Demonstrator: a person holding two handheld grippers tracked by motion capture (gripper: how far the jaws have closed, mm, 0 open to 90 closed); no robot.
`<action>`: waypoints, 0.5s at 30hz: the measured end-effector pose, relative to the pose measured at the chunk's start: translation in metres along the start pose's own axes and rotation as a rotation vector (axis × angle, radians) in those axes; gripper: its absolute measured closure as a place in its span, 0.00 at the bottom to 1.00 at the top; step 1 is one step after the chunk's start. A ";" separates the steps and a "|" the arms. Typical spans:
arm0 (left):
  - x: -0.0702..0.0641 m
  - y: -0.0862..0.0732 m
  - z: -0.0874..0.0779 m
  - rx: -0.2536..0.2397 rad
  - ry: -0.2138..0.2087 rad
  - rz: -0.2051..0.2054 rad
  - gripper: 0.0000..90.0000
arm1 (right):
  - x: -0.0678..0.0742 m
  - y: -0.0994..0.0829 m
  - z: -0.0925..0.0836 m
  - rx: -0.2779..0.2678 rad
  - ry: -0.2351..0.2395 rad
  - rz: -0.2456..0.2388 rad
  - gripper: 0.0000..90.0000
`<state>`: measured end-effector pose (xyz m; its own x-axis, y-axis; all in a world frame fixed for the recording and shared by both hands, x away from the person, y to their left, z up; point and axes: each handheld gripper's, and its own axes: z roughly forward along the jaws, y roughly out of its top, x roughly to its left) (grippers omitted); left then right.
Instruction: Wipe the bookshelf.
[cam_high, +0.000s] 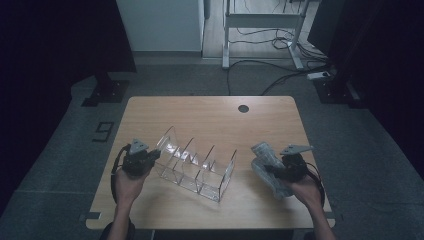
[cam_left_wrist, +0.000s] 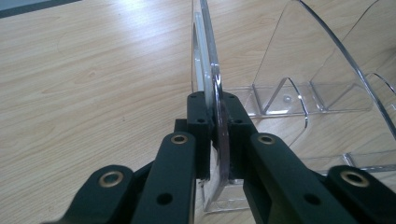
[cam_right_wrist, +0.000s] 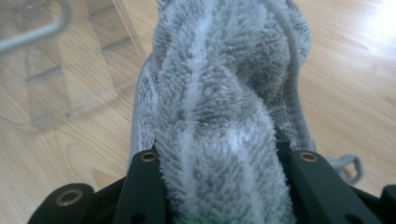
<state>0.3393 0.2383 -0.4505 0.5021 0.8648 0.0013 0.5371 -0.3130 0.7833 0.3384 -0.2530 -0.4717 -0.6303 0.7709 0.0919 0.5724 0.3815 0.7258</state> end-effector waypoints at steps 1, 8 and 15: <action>0.000 0.000 0.000 0.000 0.000 0.000 0.94 | 0.002 0.002 0.001 -0.005 0.004 -0.006 0.69; 0.001 0.000 0.000 0.000 -0.008 0.000 0.94 | 0.017 0.021 0.007 -0.024 0.026 -0.040 0.69; 0.001 0.001 0.001 0.006 -0.008 0.006 0.94 | 0.037 0.040 0.021 -0.031 0.052 -0.090 0.69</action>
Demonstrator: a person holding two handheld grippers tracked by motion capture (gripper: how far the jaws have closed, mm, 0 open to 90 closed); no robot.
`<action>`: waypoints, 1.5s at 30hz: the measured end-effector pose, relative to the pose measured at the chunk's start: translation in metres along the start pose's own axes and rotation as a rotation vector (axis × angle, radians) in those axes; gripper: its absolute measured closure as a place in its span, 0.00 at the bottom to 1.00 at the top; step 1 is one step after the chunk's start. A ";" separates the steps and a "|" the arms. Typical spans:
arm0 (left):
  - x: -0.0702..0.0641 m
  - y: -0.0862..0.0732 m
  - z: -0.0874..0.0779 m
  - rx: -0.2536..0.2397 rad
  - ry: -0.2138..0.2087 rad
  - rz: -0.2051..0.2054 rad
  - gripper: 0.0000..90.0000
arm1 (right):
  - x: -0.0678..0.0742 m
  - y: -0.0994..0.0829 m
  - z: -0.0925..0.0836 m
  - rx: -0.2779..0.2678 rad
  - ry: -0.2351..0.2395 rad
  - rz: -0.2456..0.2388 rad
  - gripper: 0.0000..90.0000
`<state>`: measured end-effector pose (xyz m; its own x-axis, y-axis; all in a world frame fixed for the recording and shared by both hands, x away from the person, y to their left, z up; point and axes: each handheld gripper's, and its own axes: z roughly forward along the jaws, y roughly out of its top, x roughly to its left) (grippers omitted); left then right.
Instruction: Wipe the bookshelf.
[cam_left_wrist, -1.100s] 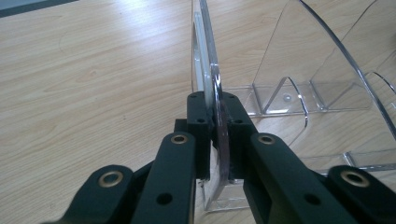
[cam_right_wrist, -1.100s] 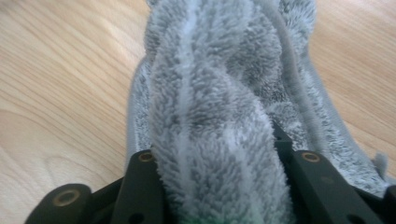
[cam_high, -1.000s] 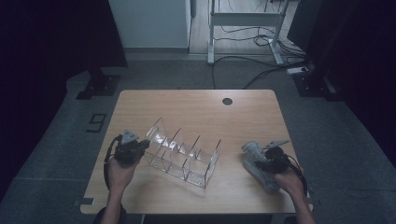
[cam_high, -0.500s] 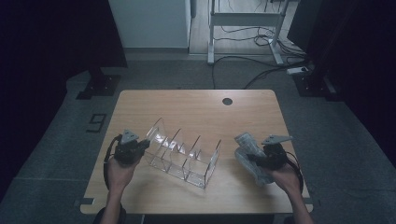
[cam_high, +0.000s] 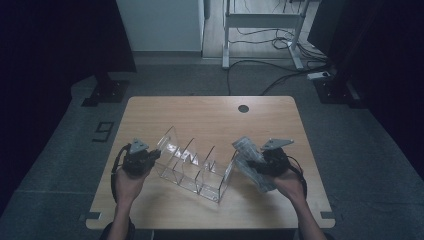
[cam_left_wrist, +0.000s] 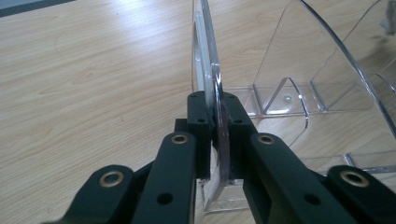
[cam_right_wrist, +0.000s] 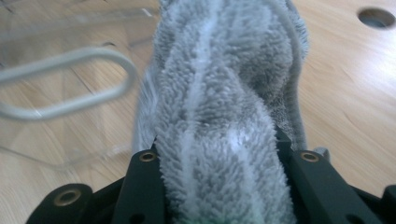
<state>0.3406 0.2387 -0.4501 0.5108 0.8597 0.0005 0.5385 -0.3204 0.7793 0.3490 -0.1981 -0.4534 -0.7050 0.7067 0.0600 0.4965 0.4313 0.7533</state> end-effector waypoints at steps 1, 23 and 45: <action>0.000 0.000 0.000 0.000 -0.001 -0.001 0.94 | 0.003 0.003 0.002 -0.002 0.005 -0.010 0.69; -0.007 0.002 0.004 0.002 0.056 -0.014 0.95 | 0.031 0.015 0.013 -0.006 0.051 -0.119 0.69; -0.009 0.002 0.005 0.009 0.069 -0.017 0.95 | 0.065 0.008 0.000 -0.007 0.141 -0.161 0.68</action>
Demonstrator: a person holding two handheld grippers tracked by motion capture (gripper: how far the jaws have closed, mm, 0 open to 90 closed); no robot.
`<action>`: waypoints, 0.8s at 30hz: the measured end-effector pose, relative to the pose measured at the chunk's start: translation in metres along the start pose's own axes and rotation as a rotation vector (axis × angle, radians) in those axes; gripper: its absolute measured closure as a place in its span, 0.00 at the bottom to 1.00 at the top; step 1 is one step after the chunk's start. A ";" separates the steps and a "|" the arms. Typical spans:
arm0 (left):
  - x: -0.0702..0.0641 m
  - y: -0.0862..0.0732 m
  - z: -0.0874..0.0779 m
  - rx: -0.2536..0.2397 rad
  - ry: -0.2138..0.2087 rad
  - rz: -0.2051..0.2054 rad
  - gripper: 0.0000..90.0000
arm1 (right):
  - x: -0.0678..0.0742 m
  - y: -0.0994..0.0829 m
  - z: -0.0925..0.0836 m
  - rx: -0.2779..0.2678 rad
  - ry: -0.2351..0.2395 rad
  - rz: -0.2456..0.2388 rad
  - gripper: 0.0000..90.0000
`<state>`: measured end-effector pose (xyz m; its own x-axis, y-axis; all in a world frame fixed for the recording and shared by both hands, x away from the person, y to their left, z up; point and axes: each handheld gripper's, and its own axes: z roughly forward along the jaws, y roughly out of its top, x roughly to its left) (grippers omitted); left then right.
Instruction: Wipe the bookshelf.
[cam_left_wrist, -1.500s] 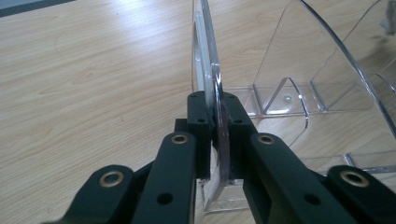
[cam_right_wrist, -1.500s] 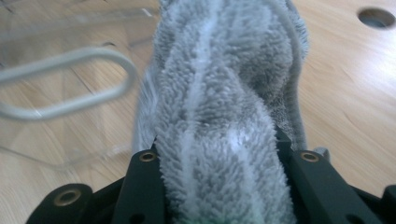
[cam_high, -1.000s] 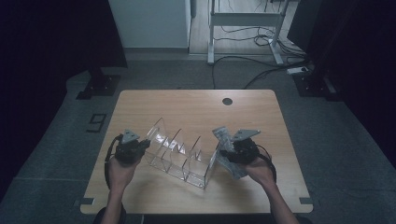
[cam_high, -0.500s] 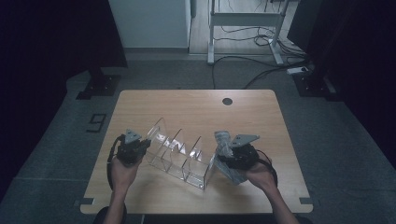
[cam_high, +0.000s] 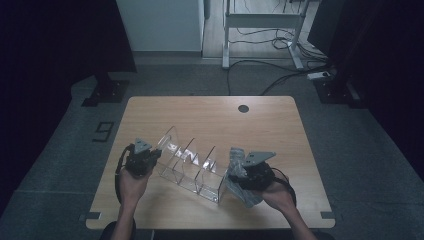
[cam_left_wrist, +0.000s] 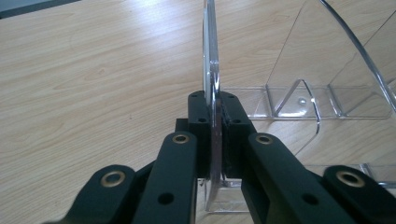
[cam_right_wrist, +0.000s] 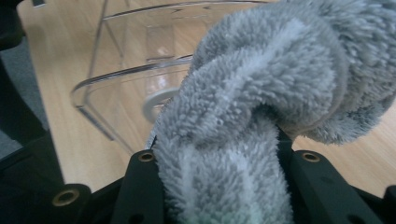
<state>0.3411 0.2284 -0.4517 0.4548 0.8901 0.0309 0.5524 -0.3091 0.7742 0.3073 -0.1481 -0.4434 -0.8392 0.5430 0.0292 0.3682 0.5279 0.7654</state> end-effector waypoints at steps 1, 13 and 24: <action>0.000 0.000 0.000 -0.001 0.002 -0.002 0.95 | 0.002 0.000 0.000 -0.001 0.006 0.000 0.68; -0.001 0.000 0.000 0.004 0.009 0.002 0.95 | 0.021 -0.003 -0.003 0.002 0.056 -0.023 0.68; 0.000 0.000 0.000 0.005 -0.003 -0.002 0.95 | 0.034 -0.006 -0.004 0.008 0.096 -0.040 0.68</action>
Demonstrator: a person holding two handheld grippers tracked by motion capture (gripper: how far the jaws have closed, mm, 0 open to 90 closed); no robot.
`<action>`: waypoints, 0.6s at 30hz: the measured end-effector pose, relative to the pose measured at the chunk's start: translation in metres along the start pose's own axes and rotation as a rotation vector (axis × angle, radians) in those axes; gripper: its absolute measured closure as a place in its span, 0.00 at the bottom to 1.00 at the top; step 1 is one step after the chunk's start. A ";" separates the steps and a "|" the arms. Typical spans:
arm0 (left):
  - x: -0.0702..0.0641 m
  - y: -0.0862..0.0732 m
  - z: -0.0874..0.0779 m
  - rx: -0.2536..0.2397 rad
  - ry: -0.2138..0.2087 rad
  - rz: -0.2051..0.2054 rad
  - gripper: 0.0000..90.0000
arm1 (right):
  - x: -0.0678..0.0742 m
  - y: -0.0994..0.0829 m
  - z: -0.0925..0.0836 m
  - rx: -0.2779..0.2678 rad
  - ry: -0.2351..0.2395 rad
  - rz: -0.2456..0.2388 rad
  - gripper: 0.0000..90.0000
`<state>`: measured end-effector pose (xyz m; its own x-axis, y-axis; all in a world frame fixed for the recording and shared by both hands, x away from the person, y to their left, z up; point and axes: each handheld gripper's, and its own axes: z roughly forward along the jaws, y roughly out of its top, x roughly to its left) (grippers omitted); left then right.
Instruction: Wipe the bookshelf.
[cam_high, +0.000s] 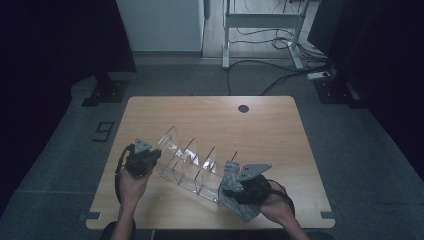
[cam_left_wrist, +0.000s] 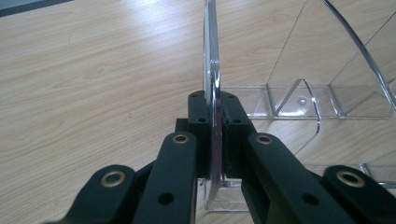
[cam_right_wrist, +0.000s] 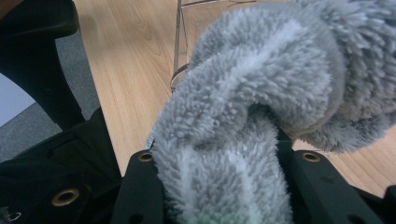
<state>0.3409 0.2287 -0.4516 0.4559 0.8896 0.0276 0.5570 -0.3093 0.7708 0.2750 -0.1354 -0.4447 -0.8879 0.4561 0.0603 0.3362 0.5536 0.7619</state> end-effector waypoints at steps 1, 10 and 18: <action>0.000 0.000 0.000 0.001 -0.001 0.000 0.95 | -0.001 0.000 0.000 0.000 0.004 0.003 0.68; 0.001 0.000 0.000 0.001 -0.006 0.002 0.95 | -0.002 -0.007 0.012 0.042 0.001 0.017 0.68; 0.003 -0.001 0.000 -0.008 -0.025 0.006 0.95 | -0.004 -0.016 0.025 0.085 0.002 0.033 0.68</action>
<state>0.3416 0.2322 -0.4524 0.4766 0.8790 0.0163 0.5487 -0.3119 0.7757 0.2811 -0.1285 -0.4728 -0.8764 0.4738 0.0859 0.3908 0.5957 0.7017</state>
